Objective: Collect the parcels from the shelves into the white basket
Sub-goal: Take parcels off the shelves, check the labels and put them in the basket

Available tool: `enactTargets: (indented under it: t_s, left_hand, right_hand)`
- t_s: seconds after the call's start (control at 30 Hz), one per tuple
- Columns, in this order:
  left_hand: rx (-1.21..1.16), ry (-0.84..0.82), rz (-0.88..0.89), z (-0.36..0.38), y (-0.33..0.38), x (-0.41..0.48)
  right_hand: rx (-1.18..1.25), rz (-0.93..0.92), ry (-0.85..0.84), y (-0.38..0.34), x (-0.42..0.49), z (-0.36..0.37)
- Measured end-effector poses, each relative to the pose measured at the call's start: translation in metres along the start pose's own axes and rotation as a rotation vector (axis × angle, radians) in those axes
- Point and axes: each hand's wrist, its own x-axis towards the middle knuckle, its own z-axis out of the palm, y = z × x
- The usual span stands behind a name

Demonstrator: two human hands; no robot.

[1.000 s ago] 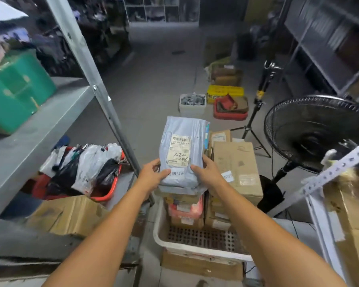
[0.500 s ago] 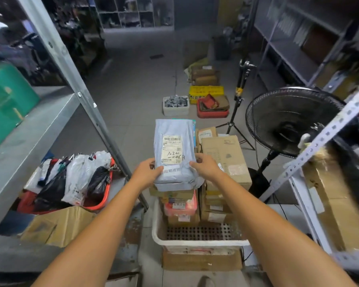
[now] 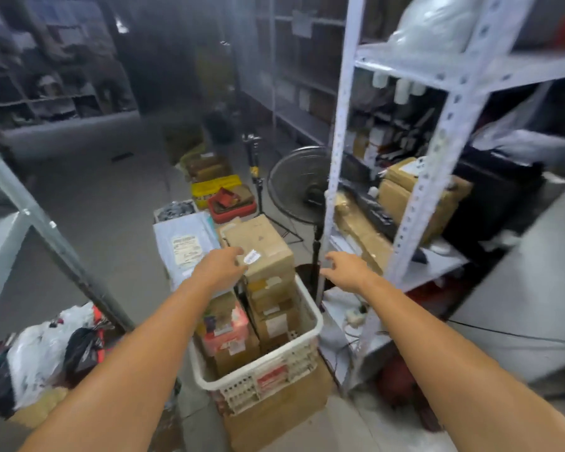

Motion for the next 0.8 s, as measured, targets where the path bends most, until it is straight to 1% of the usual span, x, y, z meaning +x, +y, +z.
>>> enactTargets:
  t_s: [0.23, 0.4, 0.47, 0.53, 0.67, 0.8]
  left_hand:
    - [0.193, -0.086, 0.308, 0.055, 0.161, -0.019]
    - [0.165, -0.203, 0.494, 0.114, 0.287, -0.051]
    - [0.185, -0.216, 0.582, 0.142, 0.338, -0.063]
    - [0.230, -0.267, 0.666, 0.168, 0.387, -0.073]
    - [0.259, -0.369, 0.753, 0.218, 0.481, -0.079]
    - [0.279, -0.461, 0.889, 0.275, 0.584, -0.080]
  right_hand:
    - [0.024, 0.196, 0.137, 0.142, -0.124, -0.049]
    - [0.045, 0.385, 0.234, 0.255, -0.220, -0.078]
    - [0.089, 0.464, 0.285, 0.298, -0.258, -0.086]
    - [0.128, 0.541, 0.310, 0.337, -0.292, -0.089]
    - [0.189, 0.697, 0.395, 0.407, -0.347, -0.100]
    - [0.270, 0.885, 0.454, 0.476, -0.393, -0.110]
